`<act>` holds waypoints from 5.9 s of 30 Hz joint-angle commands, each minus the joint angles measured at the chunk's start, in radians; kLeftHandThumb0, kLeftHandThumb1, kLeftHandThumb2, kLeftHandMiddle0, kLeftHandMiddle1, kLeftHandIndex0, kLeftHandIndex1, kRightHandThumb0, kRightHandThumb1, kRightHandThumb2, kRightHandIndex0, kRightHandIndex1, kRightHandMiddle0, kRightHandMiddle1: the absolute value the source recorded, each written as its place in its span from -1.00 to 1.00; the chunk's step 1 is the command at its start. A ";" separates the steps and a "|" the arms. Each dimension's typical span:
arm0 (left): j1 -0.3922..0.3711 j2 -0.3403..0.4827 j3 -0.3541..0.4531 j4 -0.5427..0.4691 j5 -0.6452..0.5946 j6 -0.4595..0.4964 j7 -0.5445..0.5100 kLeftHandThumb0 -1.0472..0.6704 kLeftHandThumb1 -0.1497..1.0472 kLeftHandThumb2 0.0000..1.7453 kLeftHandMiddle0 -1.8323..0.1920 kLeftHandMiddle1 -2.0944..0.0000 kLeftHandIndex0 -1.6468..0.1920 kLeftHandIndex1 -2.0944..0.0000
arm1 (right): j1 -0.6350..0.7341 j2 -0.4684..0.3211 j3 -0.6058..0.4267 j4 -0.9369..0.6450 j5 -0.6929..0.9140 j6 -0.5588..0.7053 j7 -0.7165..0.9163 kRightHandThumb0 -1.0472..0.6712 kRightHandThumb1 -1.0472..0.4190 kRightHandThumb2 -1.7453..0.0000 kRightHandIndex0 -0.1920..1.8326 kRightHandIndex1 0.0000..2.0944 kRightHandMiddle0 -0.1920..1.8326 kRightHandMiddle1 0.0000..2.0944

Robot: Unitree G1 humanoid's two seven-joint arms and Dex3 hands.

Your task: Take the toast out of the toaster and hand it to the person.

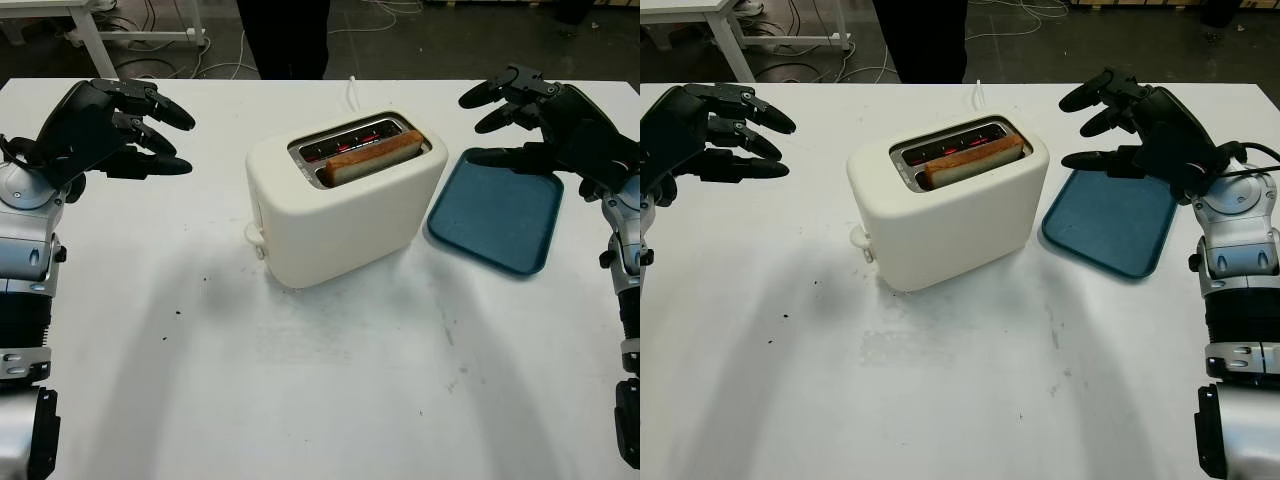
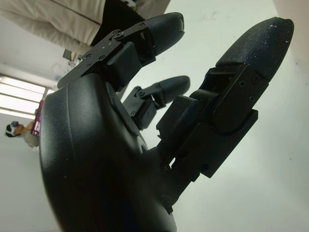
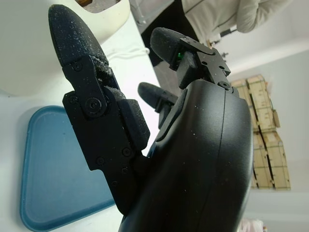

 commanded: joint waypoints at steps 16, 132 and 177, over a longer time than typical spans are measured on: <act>-0.001 0.003 0.008 -0.003 -0.001 0.000 0.001 -1.00 0.19 -1.00 0.00 0.18 -0.12 0.35 | -0.011 0.007 -0.002 -0.002 0.008 -0.003 -0.001 -0.81 -0.70 1.00 -0.74 0.25 -0.65 -0.03; 0.002 -0.002 0.012 -0.001 -0.008 -0.015 0.000 -1.00 0.20 -1.00 0.01 0.15 -0.12 0.33 | -0.013 0.005 0.001 -0.002 0.003 -0.001 -0.001 -0.81 -0.70 1.00 -0.73 0.26 -0.64 -0.03; 0.005 -0.003 0.014 -0.012 -0.011 0.005 0.001 -1.00 0.18 -1.00 0.01 0.17 -0.12 0.35 | -0.014 0.008 0.000 0.005 0.011 -0.008 0.002 -0.81 -0.70 1.00 -0.74 0.26 -0.65 -0.01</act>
